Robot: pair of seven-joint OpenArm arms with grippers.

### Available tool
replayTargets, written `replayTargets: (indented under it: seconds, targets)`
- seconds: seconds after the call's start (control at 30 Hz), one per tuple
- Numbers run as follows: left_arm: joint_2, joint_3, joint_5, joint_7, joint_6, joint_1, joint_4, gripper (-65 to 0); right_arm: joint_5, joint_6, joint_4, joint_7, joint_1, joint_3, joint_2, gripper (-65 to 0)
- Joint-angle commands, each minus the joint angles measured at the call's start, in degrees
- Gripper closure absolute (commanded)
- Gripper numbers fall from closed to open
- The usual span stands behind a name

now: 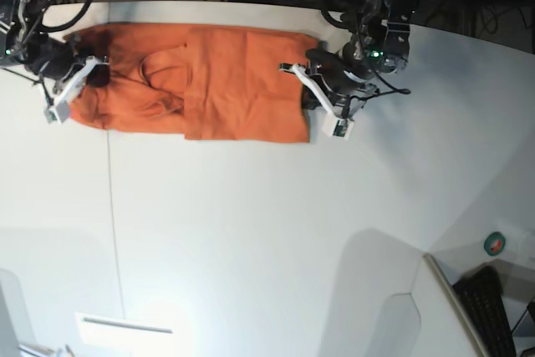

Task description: Layout the t-shirt on the table in an organized manner, then fold the t-shirt properly

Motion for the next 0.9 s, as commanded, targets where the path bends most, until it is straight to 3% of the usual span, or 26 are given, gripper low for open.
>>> replayTargets:
  seconds: [0.0, 0.27, 0.57, 0.87]
  targets:
    - [0.0, 1.2, -0.5, -0.8, 0.3, -1.2, 0.1, 0.0, -0.1, -0.3, 1.9, 0.5, 0.6, 0.2, 0.8, 0.0]
    - [0.3, 9.7, -0.8, -0.8, 4.7, -4.9, -1.9, 0.0, -10.0, -0.4, 14.2, 0.3, -0.2, 0.3, -1.2, 0.0]
    - [0.3, 9.9, -0.9, -0.8, 4.7, -5.4, -1.9, 0.0, -21.5, -0.3, 30.1, -6.7, -1.0, 0.1, -10.4, 0.0]
    - [0.1, 9.8, -0.9, -0.8, 4.7, -5.4, -1.9, 0.0, -22.0, -0.4, 34.1, -8.4, -2.4, -9.8, -13.4, 0.0]
